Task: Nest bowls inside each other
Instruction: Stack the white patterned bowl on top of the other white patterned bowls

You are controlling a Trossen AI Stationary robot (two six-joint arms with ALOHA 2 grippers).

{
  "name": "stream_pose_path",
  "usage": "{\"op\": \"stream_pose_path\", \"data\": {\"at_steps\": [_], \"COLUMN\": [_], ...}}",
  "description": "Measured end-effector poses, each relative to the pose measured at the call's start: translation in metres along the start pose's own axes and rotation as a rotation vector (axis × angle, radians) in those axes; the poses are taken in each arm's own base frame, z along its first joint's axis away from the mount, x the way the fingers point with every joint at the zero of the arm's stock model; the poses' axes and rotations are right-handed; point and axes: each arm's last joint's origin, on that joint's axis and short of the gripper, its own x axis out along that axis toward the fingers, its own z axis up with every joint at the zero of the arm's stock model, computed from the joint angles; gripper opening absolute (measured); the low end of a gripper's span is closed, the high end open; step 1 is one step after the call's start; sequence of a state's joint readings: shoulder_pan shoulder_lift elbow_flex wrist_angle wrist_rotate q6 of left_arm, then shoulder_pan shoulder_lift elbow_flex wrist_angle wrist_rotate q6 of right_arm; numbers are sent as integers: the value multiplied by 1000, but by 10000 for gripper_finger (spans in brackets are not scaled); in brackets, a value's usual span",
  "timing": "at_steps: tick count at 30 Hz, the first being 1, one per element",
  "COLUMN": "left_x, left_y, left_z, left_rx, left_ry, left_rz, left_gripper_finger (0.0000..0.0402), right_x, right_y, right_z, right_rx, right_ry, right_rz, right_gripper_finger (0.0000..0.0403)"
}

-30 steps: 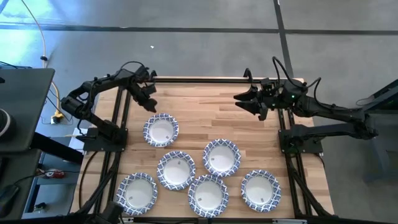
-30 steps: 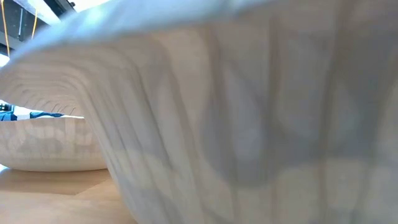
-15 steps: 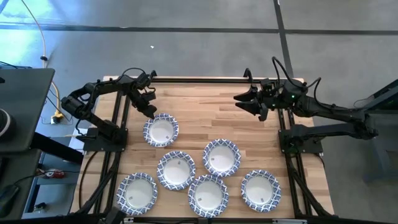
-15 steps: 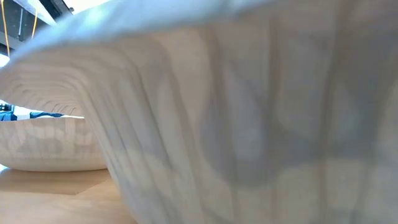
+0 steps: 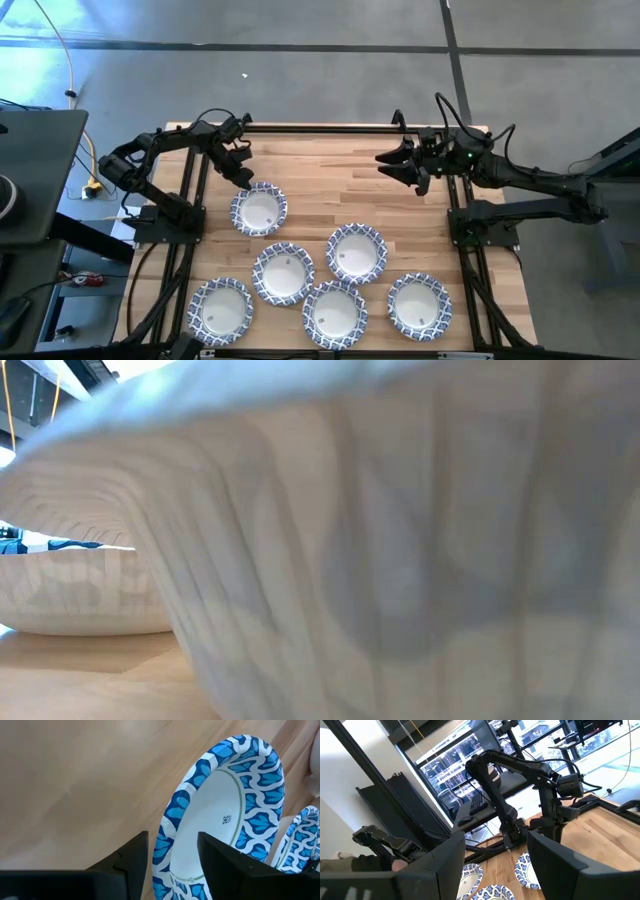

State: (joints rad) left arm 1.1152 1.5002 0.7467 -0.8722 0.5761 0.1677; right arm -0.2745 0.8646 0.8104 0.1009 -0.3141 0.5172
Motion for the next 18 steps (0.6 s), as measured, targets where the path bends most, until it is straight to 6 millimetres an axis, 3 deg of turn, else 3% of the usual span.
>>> {"op": "stream_pose_path", "data": {"at_steps": [11, 18], "left_x": [0, 0], "left_y": [-1, -1], "left_z": [0, 0], "left_rx": [0, 3], "left_ry": [-4, -5], "left_rz": [-26, -24], "left_gripper_finger": [76, 73], "right_x": [0, 0], "right_y": [0, 0], "right_z": [-1, -1], "right_rx": [2, 2], "right_ry": [8, 9], "right_rz": [-4, -5], "right_gripper_finger": [206, 206]}}
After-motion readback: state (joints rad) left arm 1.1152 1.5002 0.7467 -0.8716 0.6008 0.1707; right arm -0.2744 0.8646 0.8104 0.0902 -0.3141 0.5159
